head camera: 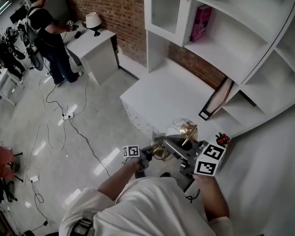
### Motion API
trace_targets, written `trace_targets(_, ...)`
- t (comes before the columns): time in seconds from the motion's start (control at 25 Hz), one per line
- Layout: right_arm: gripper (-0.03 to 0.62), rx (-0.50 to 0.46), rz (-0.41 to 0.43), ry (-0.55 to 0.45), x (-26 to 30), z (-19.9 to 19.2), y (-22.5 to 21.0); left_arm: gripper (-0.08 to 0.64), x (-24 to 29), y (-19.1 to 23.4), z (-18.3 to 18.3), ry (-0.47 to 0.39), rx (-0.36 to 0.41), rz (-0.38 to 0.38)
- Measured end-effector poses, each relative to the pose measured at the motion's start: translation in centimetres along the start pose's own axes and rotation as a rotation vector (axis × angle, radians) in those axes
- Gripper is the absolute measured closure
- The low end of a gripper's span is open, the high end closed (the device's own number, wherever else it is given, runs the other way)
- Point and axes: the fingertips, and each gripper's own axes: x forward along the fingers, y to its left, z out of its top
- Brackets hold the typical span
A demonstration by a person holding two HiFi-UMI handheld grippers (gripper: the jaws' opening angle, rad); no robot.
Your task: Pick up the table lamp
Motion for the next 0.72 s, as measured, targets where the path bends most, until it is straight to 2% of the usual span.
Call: trace_targets(0.72, 0.58, -0.018, 0.034, 0.019, 2.0, 0.3, 1.4, 0.423, -1.7, -0.6, 1.0, -0.04, -0.007, -0.021)
